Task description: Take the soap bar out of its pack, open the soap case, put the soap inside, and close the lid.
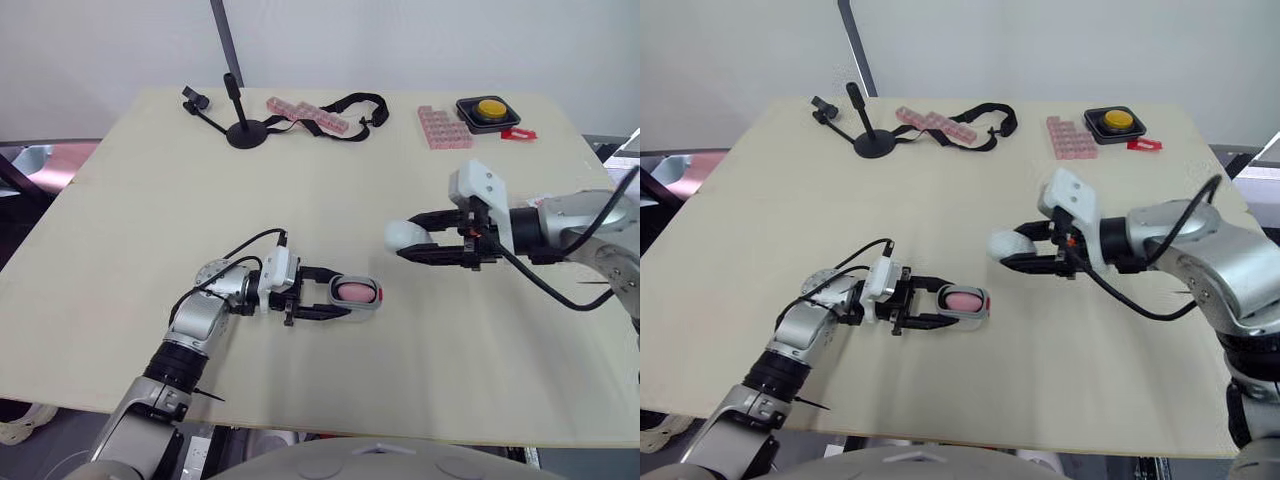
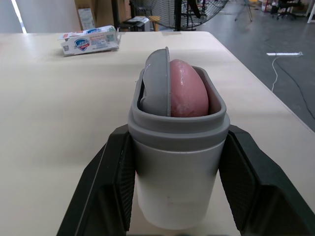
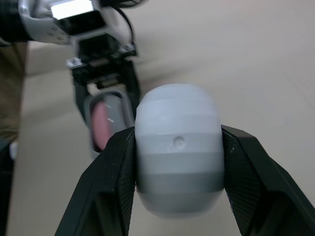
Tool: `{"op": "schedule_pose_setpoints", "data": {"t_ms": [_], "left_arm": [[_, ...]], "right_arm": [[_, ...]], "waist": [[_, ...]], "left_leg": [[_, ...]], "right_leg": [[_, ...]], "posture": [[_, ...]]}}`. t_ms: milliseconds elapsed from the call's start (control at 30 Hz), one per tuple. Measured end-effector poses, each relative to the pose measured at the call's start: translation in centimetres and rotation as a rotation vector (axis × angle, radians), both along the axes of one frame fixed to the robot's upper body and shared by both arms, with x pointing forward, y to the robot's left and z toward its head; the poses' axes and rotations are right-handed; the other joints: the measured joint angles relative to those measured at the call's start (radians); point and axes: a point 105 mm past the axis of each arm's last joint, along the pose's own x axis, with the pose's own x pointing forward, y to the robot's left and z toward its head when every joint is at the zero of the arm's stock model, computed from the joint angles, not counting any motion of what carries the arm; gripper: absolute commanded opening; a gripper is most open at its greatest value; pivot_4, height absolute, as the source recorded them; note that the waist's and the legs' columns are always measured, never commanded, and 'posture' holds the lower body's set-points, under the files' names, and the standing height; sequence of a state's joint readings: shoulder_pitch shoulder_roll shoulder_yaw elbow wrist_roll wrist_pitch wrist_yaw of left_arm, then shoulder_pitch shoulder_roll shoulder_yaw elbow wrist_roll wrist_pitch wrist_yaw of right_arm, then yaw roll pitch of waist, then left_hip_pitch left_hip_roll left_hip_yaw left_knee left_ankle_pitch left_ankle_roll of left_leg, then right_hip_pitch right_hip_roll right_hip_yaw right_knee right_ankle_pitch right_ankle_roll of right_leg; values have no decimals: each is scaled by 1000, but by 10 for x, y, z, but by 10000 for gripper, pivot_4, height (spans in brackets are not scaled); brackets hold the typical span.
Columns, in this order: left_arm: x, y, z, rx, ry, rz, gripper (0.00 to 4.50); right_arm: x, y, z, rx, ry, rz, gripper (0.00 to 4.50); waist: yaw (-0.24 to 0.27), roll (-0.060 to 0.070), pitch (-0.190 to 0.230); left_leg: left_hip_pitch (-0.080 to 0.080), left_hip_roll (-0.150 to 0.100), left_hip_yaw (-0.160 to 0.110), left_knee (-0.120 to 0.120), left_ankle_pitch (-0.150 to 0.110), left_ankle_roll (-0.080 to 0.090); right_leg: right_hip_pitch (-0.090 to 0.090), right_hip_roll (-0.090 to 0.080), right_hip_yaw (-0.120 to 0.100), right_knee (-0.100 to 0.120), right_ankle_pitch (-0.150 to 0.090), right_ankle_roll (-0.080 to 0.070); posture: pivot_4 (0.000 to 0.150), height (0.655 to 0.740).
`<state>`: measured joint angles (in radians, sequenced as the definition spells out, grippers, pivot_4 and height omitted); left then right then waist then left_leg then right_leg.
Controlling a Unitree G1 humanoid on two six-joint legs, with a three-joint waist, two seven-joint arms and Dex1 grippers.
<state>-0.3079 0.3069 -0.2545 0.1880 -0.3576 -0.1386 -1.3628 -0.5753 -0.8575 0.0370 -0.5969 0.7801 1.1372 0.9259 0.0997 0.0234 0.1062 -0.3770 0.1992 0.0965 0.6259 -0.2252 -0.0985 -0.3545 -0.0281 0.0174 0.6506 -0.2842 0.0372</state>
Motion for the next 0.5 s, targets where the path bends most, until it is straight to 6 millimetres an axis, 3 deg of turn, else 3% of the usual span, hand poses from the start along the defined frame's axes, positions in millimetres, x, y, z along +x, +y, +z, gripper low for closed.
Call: {"op": "schedule_pose_setpoints", "data": {"t_ms": [500], "left_arm": [[7, -7, -1, -28, 30, 46, 18899]], "right_arm": [[-14, 33, -24, -109, 96, 79, 19576]], "waist": [[11, 0, 0]], "left_leg": [[0, 0, 0, 0, 0, -1]], "right_leg": [[0, 0, 0, 0, 0, 0]], "posture": [[1500, 7400]]}}
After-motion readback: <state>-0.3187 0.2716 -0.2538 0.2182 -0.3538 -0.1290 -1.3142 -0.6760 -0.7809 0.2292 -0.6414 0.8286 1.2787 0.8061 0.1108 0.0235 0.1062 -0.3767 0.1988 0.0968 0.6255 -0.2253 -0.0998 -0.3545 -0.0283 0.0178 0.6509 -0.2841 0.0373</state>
